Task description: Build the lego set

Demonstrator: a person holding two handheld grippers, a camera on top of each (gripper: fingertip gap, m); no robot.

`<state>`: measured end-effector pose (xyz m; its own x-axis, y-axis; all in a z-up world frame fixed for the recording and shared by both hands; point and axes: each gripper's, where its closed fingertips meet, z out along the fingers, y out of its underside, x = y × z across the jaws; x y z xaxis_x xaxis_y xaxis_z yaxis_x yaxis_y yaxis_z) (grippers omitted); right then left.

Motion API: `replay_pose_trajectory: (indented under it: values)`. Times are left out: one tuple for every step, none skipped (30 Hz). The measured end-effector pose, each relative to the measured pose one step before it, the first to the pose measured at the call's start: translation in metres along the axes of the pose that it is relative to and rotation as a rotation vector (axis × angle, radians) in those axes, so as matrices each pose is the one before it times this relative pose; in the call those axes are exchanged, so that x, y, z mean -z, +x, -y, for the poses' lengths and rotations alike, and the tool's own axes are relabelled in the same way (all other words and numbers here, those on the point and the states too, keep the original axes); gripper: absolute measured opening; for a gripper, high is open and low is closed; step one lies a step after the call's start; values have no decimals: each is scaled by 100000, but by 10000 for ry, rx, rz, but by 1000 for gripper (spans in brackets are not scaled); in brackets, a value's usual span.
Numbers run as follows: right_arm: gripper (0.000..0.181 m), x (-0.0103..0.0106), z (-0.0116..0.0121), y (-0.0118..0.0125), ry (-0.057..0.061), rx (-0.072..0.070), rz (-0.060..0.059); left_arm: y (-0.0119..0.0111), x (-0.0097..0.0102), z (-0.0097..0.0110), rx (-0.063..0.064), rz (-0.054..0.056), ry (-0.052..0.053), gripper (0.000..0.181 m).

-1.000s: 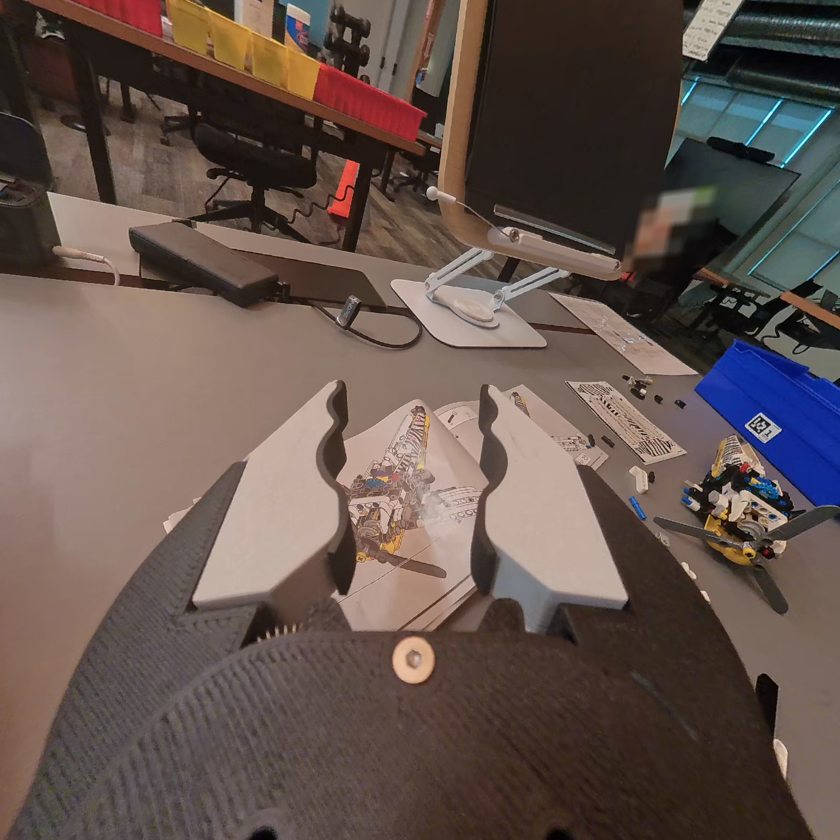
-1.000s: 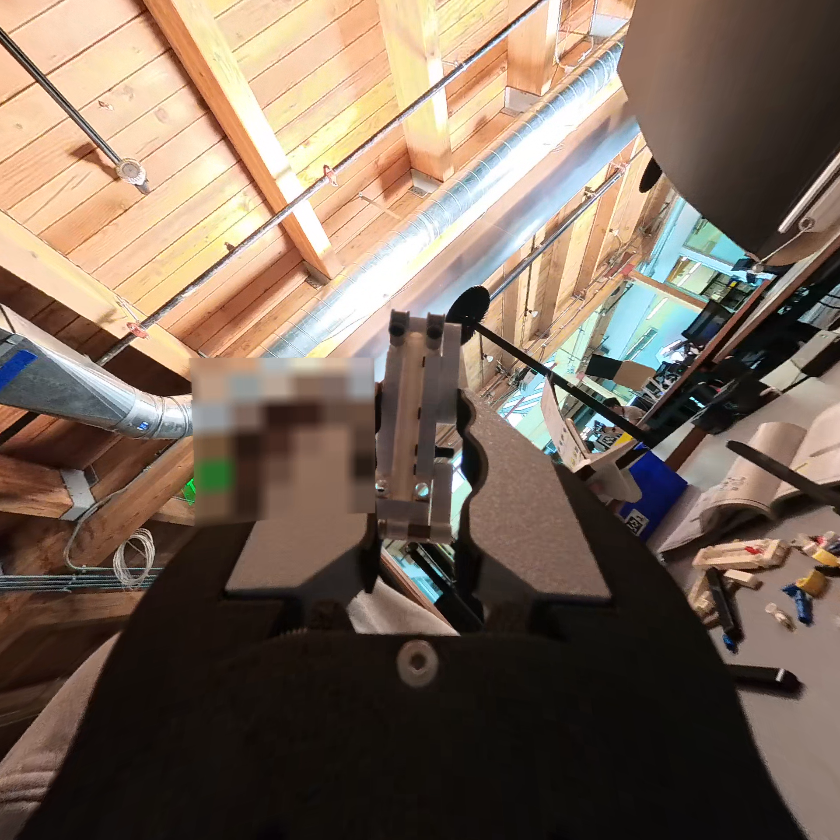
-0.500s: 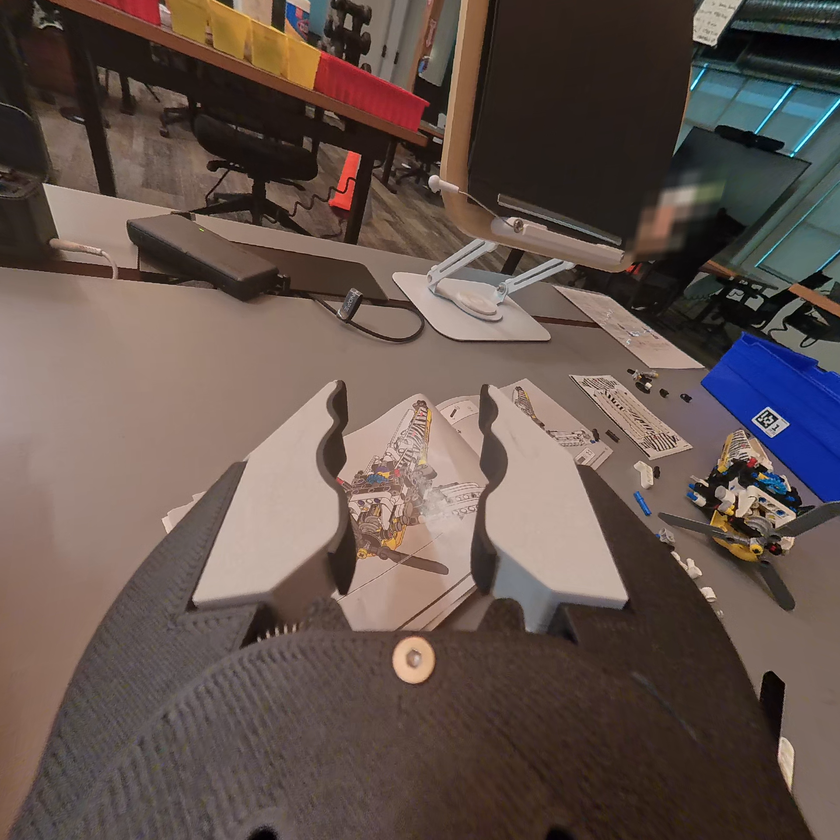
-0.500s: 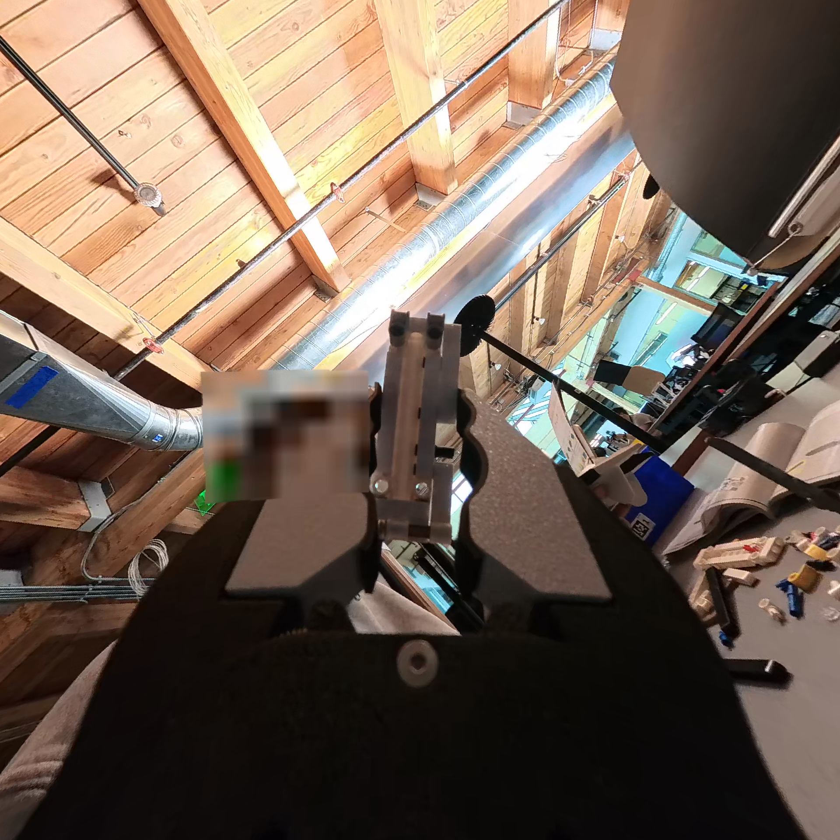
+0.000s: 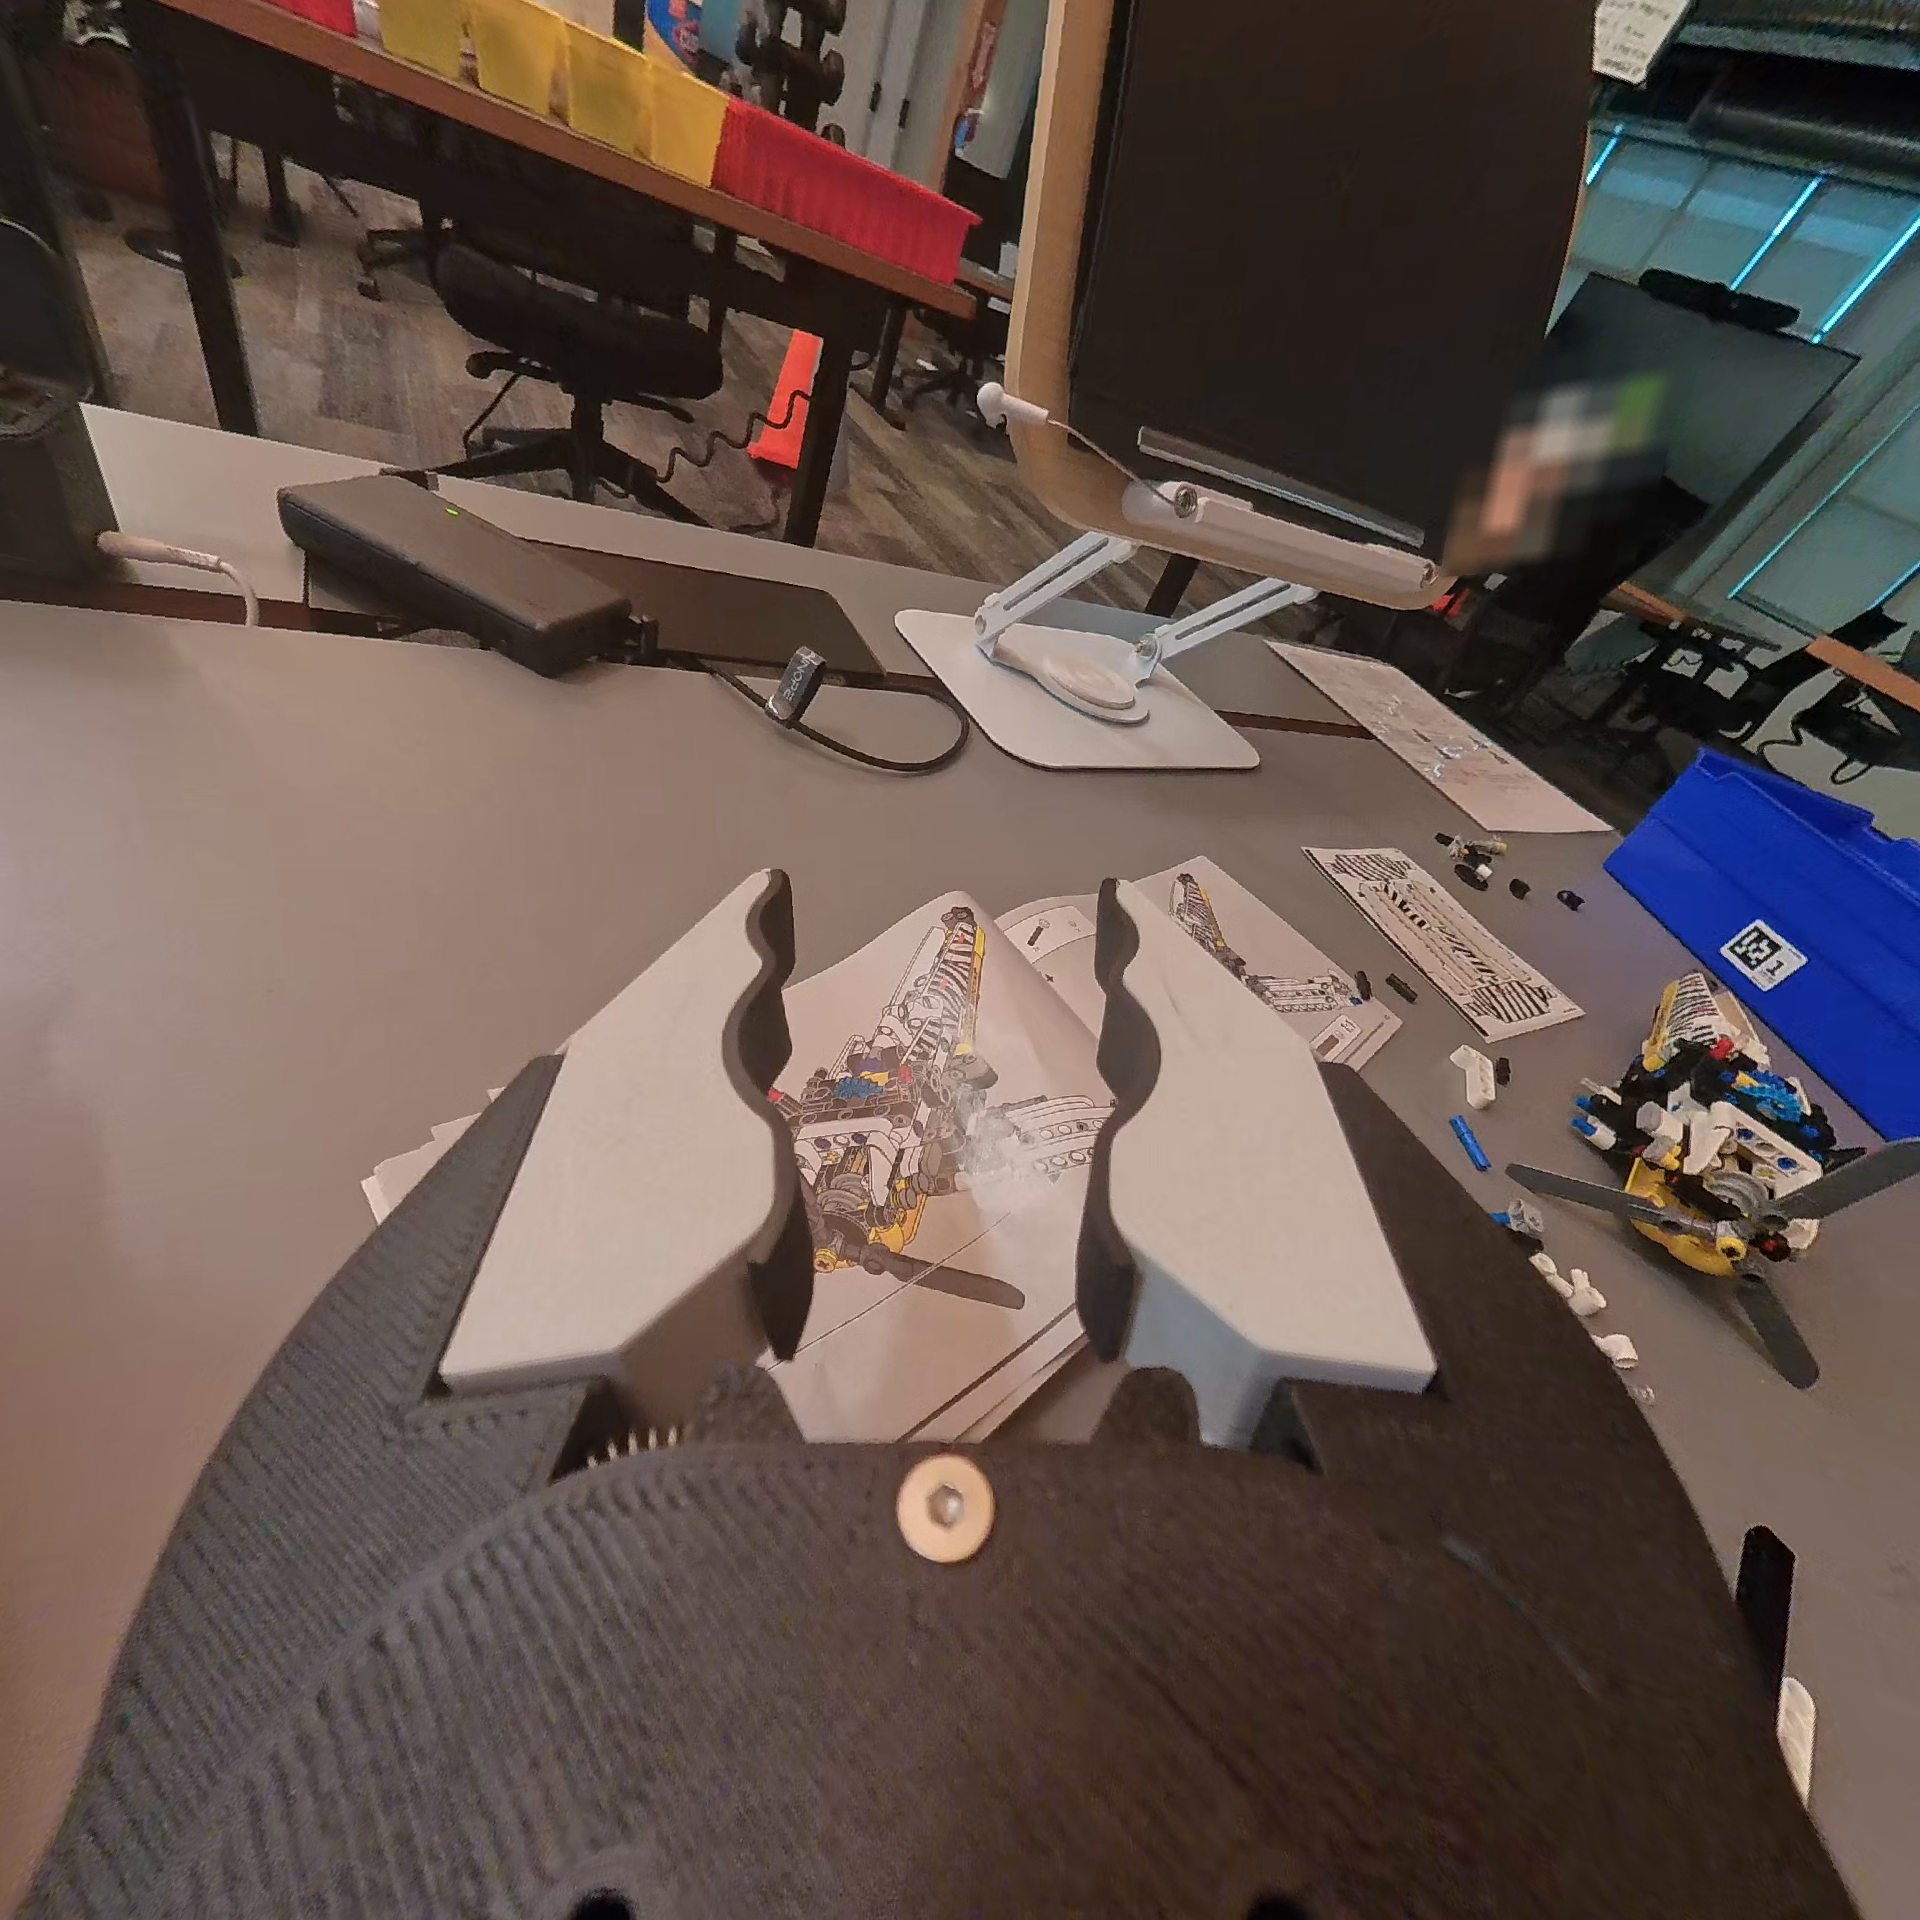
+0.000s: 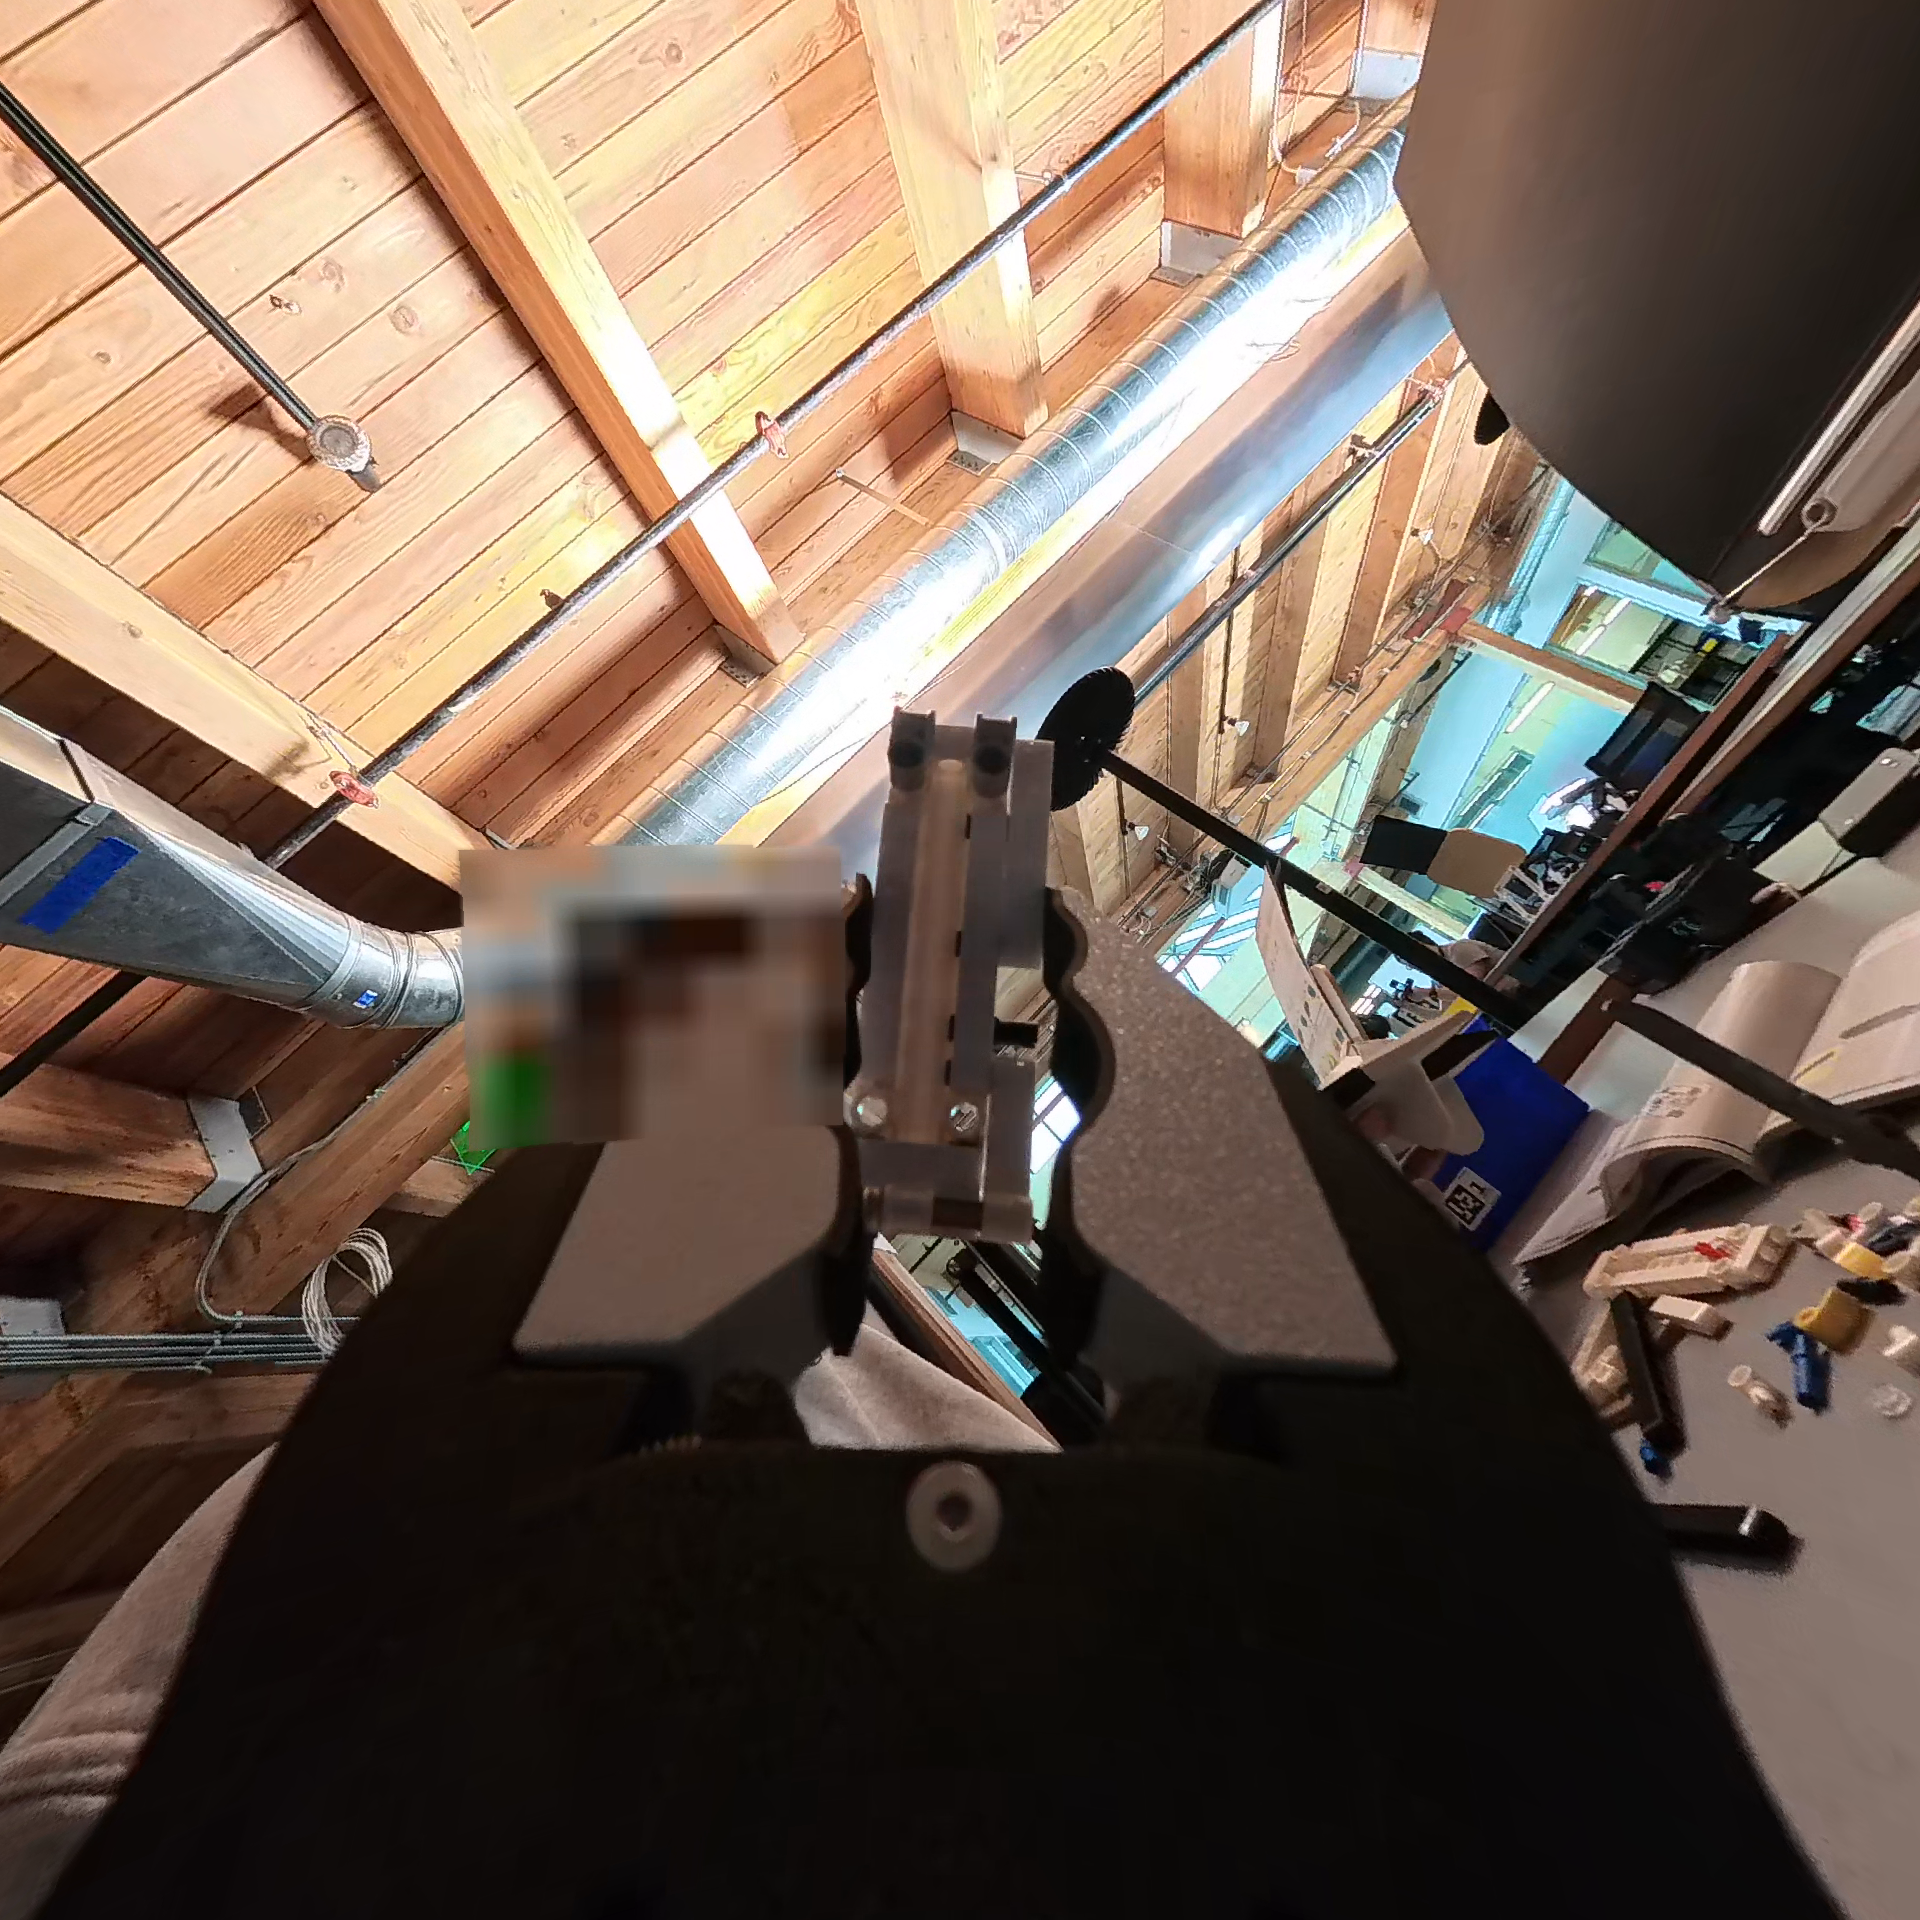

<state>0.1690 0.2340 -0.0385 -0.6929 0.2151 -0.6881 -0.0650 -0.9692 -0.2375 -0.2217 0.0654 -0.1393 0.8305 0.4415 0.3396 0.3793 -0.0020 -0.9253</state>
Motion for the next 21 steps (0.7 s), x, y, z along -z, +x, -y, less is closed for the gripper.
replay_pose_trajectory:
  values:
    - [30,-30,-2,31,-14,12,-25,10,-6,-7,3,-2,-5,57]
    - [30,-27,-3,3,-11,13,-20,-2,-4,-9,4,-5,-2,57]
    - [31,1,-10,-46,-2,8,-6,-1,-1,3,0,1,2,57]
    - [30,-4,-17,-30,2,9,-9,-6,0,0,-2,3,0,57]
    - [31,3,-7,-1,4,19,-17,-1,2,-4,-1,0,-3,57]
    - [30,12,11,15,4,25,-18,7,-7,-5,1,-2,-3,57]
    - [31,25,10,8,5,19,-16,7,-8,-16,2,-4,-5,57]
    - [31,56,8,30,11,12,-20,4,1,-3,0,-3,-2,57]
    - [30,50,0,55,16,7,-22,5,-8,-2,-2,-1,-2,57]
    - [30,72,13,59,17,-5,-13,5,2,-3,0,-3,-2,57]
    - [30,60,10,32,13,-19,-1,5,0,0,2,-2,0,57]
    - [30,19,10,30,3,-19,6,-3,7,4,1,0,3,57]
    - [30,-12,-2,23,-12,-9,6,-2,-2,4,0,2,3,57]
    - [30,-20,-13,35,-20,1,3,0,2,-3,1,1,-2,57]
    - [31,-22,-56,28,-23,3,3,6,-6,-18,0,-3,-6,57]
    - [31,-17,-50,12,-28,3,6,4,-7,-3,-1,-1,-3,57]
    - [31,-8,-12,-3,-25,7,9,0,0,-1,-2,-1,-1,57]
    - [30,-3,1,7,-12,4,10,8,-6,-2,-3,2,2,57]
    - [30,-18,10,19,-3,-2,13,-8,-2,0,0,0,-3,57]
    - [30,-8,5,17,1,-5,12,13,-5,-7,2,-5,-5,57]
    - [31,0,4,17,0,-3,8,5,0,0,1,-3,0,57]
